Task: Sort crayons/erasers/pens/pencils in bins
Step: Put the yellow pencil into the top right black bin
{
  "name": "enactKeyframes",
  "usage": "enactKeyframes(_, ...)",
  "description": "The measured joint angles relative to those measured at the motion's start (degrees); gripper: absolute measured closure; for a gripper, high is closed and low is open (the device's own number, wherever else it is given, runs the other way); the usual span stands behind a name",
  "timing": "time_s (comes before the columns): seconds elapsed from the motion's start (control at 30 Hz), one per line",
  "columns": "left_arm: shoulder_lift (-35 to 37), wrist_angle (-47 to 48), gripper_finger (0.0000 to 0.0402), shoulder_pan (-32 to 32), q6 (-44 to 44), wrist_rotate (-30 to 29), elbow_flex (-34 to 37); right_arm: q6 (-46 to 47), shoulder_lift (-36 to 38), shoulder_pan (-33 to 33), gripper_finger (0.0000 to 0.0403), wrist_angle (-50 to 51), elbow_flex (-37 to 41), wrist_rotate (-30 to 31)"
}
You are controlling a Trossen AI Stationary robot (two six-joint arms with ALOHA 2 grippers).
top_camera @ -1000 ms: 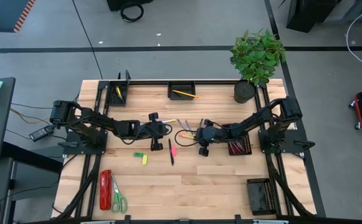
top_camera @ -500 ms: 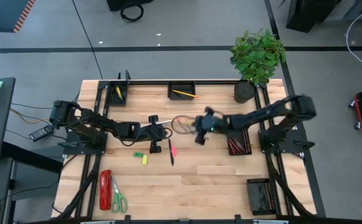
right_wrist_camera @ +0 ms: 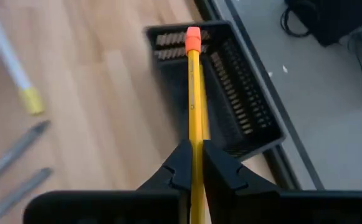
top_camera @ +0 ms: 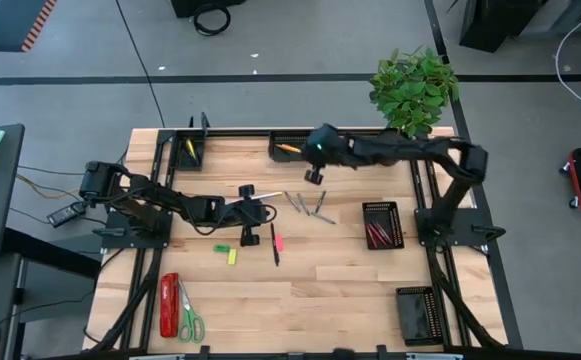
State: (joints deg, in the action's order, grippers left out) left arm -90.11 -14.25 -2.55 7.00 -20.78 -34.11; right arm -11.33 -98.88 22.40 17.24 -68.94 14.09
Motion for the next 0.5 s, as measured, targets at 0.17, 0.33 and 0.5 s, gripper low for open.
enactKeyframes(0.17, 0.0, 0.0, 0.0376, 0.0, -0.8, 0.0, 0.0, -2.0, -5.3, 3.8, 0.0373, 2.8, -6.7, -2.8)
enactKeyframes(0.33, 0.0, -0.1, 0.0384, -0.5, -2.2, 0.0, 0.0, -2.2, -9.7, 5.4, 0.0373, 4.9, -10.3, -6.0)
enactKeyframes(0.5, 0.0, 0.0, 0.0388, -0.8, -3.3, 0.0, 0.0, -2.2, -14.2, 6.2, 0.0373, 6.0, -12.9, -6.9)
